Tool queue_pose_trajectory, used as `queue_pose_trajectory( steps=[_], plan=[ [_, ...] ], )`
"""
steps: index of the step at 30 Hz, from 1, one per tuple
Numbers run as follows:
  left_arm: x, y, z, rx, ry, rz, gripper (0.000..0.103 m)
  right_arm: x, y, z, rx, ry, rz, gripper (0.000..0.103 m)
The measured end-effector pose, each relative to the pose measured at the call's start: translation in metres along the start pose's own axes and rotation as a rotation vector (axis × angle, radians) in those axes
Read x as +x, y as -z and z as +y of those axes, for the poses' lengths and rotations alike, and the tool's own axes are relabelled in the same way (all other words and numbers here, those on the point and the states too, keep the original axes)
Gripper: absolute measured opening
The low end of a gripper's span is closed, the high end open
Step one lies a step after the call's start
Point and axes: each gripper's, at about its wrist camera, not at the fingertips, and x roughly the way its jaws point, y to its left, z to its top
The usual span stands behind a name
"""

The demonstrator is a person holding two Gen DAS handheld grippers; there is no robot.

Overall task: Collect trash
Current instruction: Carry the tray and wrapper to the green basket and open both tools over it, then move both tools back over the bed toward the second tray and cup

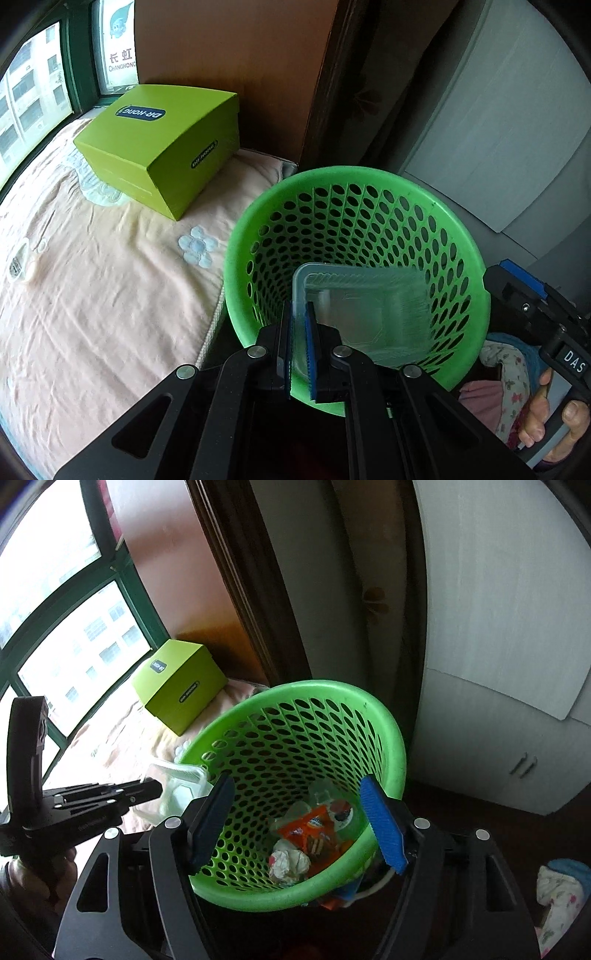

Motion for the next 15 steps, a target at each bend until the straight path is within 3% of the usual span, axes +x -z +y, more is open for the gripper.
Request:
queue_pose_trajectory(
  steps=[3,5,15],
  plan=[
    [-0.001,0.001,-0.002,0.004,0.007,-0.006,0.024,0.000,0.000,0.001,0.002,-0.001,-0.002,0.071],
    [-0.004,0.002,-0.001,-0.002,0.011,-0.011,0.038,-0.001,0.000,0.001,0.004,-0.006,-0.001,0.071],
    [-0.032,0.012,0.028,-0.052,-0.023,-0.047,0.047,0.000,0.003,0.025,-0.024,-0.046,0.003,0.072]
  ],
)
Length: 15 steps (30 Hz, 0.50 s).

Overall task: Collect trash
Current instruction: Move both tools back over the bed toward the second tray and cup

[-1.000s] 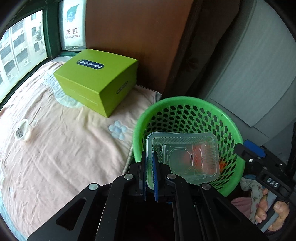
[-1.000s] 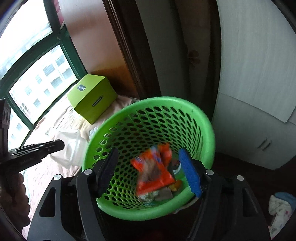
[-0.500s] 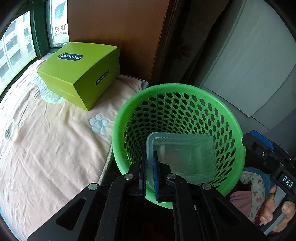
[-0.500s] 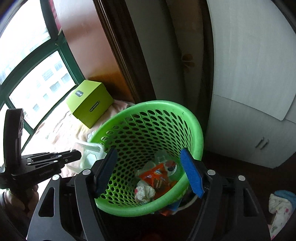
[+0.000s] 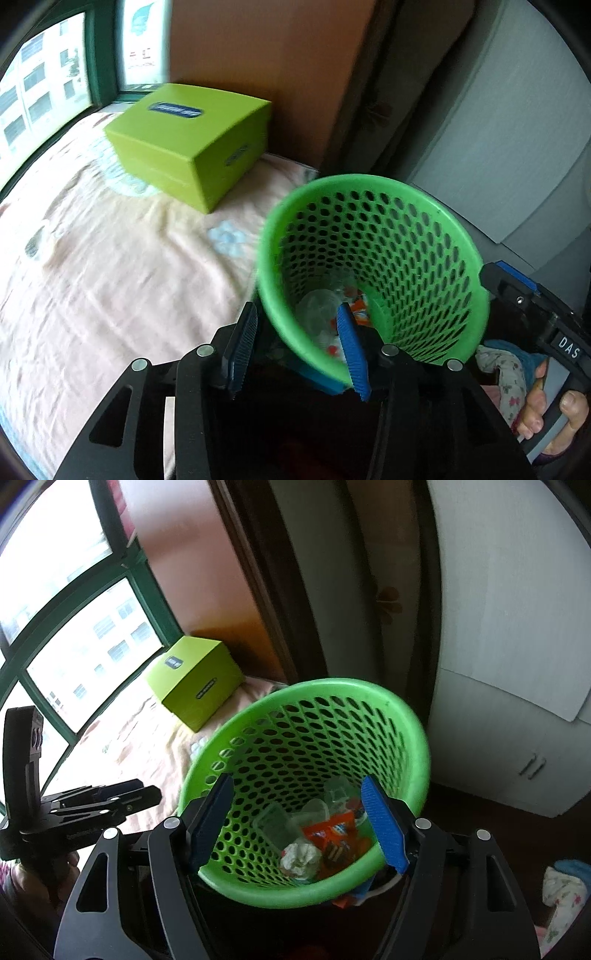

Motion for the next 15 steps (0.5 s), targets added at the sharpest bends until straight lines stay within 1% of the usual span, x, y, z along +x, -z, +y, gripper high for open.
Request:
queue_pose_trajectory(
  steps=[4,7,10,12,14,15],
  plan=[
    [-0.015,0.008,0.029,-0.050,-0.041,-0.024,0.048,0.005,0.000,0.017,-0.021,-0.028,0.009,0.073],
    [-0.026,0.016,0.055,-0.094,-0.082,-0.043,0.055,0.011,0.001,0.033,-0.045,-0.050,0.016,0.075],
    [-0.037,0.024,0.084,-0.139,-0.124,-0.058,0.056,0.019,0.001,0.052,-0.070,-0.077,0.028,0.075],
    [-0.044,0.031,0.104,-0.176,-0.156,-0.067,0.061,0.026,0.002,0.066,-0.087,-0.098,0.041,0.075],
    [-0.052,0.039,0.129,-0.220,-0.192,-0.076,0.061,0.032,0.002,0.081,-0.108,-0.117,0.051,0.075],
    [-0.055,0.042,0.140,-0.242,-0.210,-0.080,0.066,0.033,0.001,0.087,-0.117,-0.122,0.054,0.075]
  ],
)
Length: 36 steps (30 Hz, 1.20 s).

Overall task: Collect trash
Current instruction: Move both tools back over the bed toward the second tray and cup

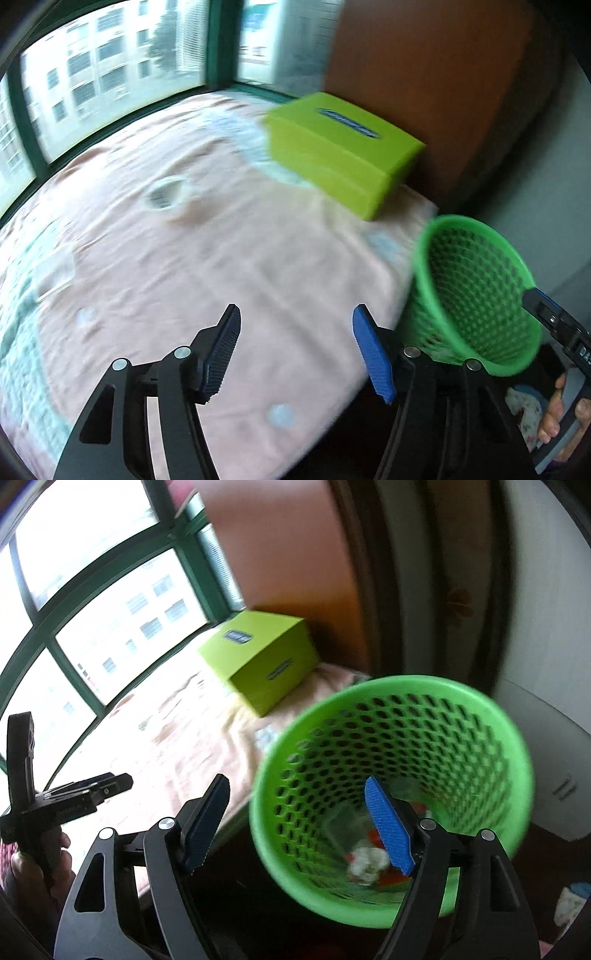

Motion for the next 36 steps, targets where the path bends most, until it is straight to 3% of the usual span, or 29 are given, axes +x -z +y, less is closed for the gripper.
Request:
queue_pose_trajectory(
  steps=[7,12,19,25,36],
  plan=[
    [-0.009,0.002,0.090,-0.148,-0.149,-0.027,0.076,0.025,-0.009,0.047,-0.066,-0.060,0.031,0.076],
    [-0.009,0.005,0.152,-0.236,-0.267,-0.038,0.087,0.044,-0.014,0.077,-0.111,-0.101,0.058,0.077],
    [0.003,0.002,0.224,-0.337,-0.354,-0.021,0.093,0.073,-0.018,0.117,-0.163,-0.157,0.100,0.078],
    [0.025,-0.006,0.252,-0.336,-0.382,0.010,0.093,0.100,-0.021,0.145,-0.195,-0.192,0.135,0.078],
    [0.053,-0.017,0.262,-0.293,-0.392,0.048,0.093,0.147,-0.030,0.179,-0.247,-0.234,0.192,0.078]
  ],
)
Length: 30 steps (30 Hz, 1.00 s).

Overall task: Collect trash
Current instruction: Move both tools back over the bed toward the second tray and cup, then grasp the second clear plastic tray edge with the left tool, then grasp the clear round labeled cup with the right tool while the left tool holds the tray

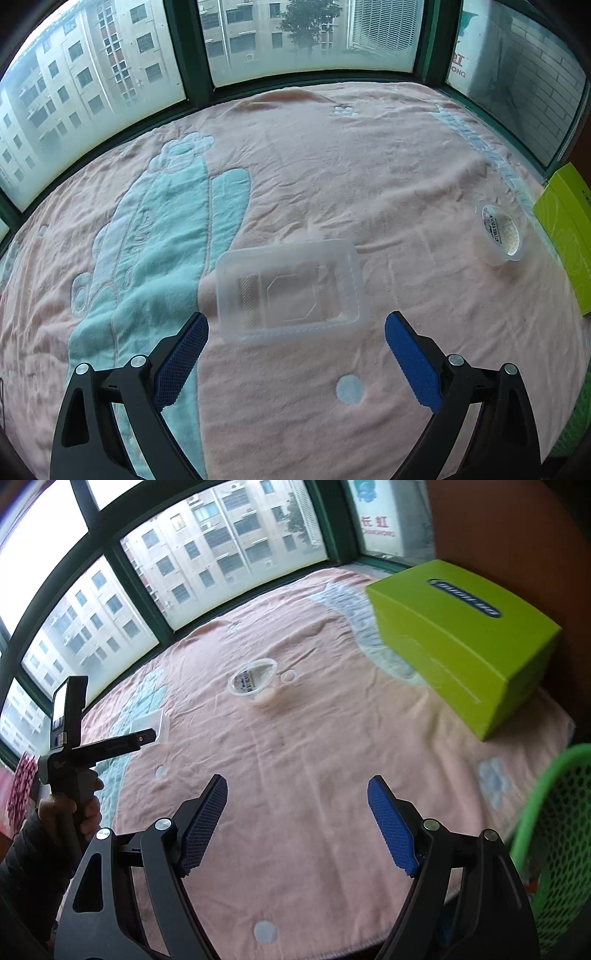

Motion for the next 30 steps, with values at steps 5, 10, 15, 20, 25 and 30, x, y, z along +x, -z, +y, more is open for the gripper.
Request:
queue_pose_trajectory(
  steps=[5,10,15,20,25,30],
  plan=[
    [0.010,-0.005,0.004,-0.021,-0.017,0.013,0.093,0.020,-0.011,0.009,-0.034,-0.013,0.021,0.078],
    [0.016,-0.006,0.009,-0.032,-0.002,0.022,0.093,0.038,-0.019,0.020,-0.079,-0.020,0.033,0.078],
    [0.020,-0.008,0.007,-0.025,0.017,0.029,0.093,0.054,-0.027,0.026,-0.098,-0.023,0.042,0.078],
    [0.023,-0.008,0.009,-0.032,0.037,0.029,0.087,0.065,-0.031,0.027,-0.108,-0.016,0.052,0.078],
    [0.014,-0.007,0.013,-0.045,0.055,0.006,0.086,0.079,-0.039,0.029,-0.133,-0.012,0.062,0.078],
    [-0.007,-0.009,0.021,-0.064,0.081,-0.033,0.086,0.098,-0.052,0.033,-0.143,-0.015,0.078,0.078]
  ],
)
